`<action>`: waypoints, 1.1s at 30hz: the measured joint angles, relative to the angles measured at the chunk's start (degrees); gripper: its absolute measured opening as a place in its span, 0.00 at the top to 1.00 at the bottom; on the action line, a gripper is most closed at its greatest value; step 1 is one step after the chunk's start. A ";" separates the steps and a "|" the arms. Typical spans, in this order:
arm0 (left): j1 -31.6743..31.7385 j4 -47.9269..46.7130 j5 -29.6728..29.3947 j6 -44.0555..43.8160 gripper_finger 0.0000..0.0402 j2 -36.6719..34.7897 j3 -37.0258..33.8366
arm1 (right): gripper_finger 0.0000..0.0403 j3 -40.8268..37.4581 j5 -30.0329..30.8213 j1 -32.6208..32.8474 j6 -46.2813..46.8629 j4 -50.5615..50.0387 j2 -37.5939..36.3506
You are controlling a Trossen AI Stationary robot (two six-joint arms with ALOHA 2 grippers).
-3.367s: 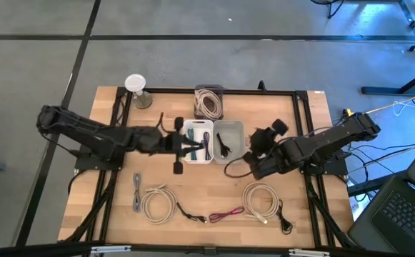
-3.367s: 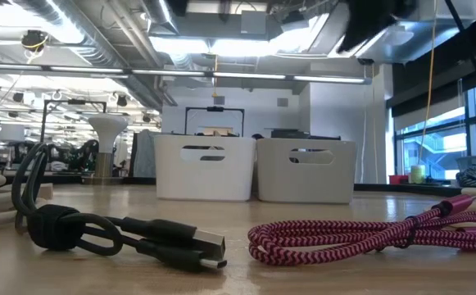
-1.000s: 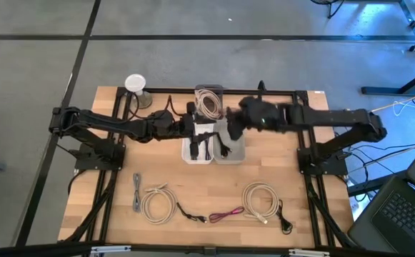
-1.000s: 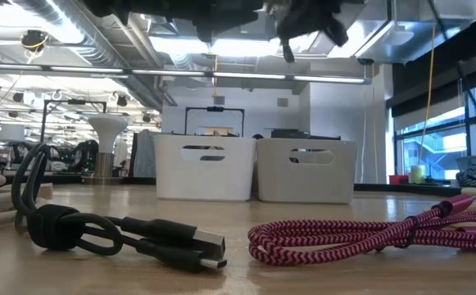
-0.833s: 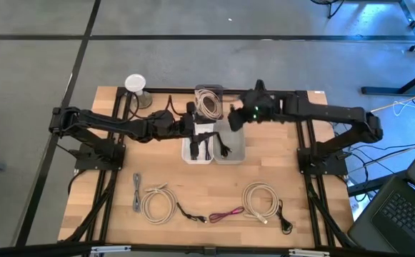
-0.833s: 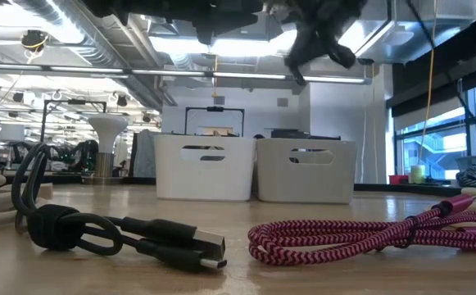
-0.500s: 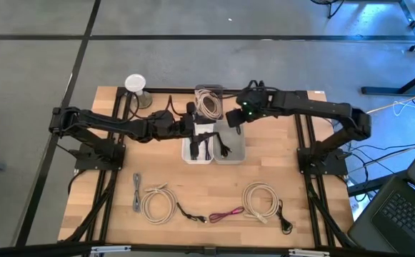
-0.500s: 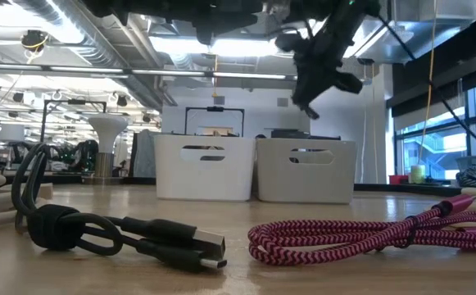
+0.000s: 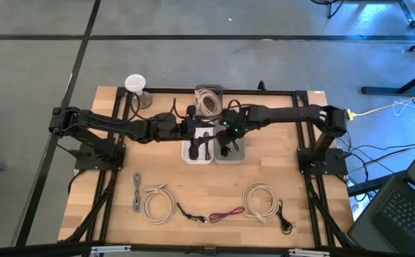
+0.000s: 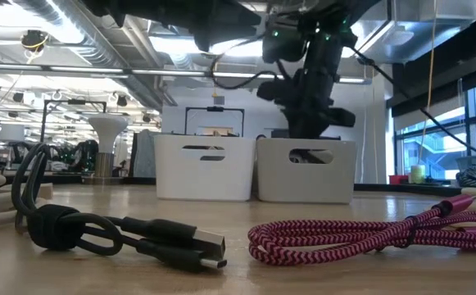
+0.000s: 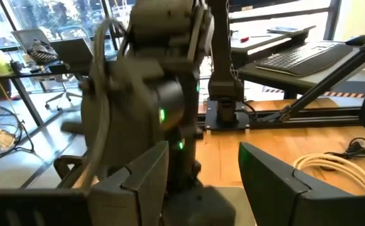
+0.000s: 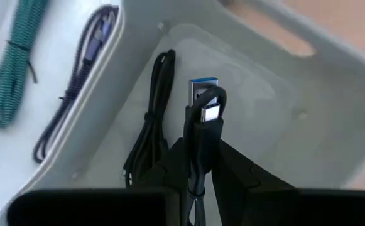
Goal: Pick & Place USB Port
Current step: Put the black charger cable into the gray bin, then put the light brown HDMI cable into the black bin
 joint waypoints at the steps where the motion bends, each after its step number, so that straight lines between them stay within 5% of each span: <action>1: 0.00 0.04 0.00 0.00 0.54 0.00 0.00 | 0.88 0.00 0.00 0.11 0.00 0.42 0.65; 10: -0.02 0.47 0.00 0.00 0.54 0.00 0.00 | 0.87 0.00 -1.96 0.10 -1.82 4.04 5.24; 23: -0.04 0.47 0.03 0.00 0.54 0.00 0.00 | 0.49 -0.01 0.65 0.57 -6.21 4.11 5.13; 29: -0.51 -1.38 0.02 0.22 0.54 -2.26 0.00 | 0.46 -0.04 13.32 5.24 -7.56 3.41 -1.16; 33: -1.89 -5.49 0.32 0.50 0.54 -5.15 0.00 | 0.47 -0.03 16.53 10.31 -7.64 2.49 -7.77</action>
